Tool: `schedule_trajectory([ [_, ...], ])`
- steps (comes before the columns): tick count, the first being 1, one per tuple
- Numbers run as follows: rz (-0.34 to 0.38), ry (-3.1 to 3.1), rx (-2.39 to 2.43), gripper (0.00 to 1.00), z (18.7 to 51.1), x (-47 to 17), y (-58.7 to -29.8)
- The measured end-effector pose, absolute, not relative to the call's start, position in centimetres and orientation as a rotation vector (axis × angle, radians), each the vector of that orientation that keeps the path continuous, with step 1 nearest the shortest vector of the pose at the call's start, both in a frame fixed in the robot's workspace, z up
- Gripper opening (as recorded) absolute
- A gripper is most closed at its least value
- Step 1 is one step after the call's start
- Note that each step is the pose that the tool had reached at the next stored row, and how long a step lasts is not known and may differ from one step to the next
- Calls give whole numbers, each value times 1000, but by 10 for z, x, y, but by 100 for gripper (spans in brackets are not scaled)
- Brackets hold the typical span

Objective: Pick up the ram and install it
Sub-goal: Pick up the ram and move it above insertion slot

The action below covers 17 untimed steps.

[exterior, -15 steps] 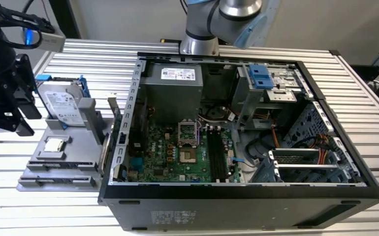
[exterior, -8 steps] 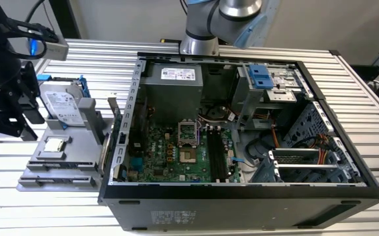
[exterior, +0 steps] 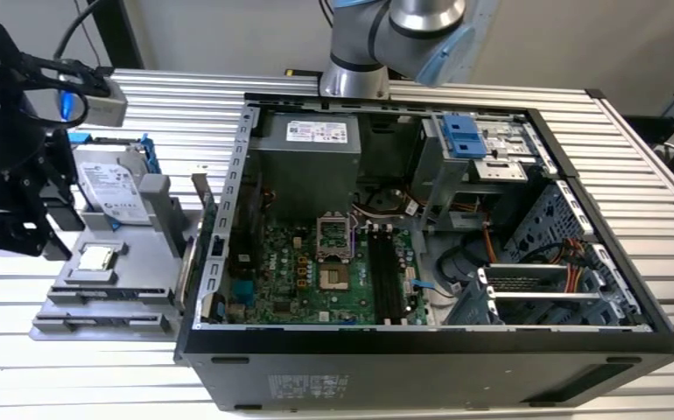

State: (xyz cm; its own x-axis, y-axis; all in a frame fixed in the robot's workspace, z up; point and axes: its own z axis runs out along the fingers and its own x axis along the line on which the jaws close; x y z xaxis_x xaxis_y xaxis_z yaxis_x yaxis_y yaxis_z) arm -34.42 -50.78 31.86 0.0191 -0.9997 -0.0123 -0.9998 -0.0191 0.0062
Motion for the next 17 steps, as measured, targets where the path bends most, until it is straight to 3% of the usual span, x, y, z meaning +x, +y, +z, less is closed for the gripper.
schedule_trajectory([
  [17, 21, 2198, -2239, 100, 288, -348, -524],
])
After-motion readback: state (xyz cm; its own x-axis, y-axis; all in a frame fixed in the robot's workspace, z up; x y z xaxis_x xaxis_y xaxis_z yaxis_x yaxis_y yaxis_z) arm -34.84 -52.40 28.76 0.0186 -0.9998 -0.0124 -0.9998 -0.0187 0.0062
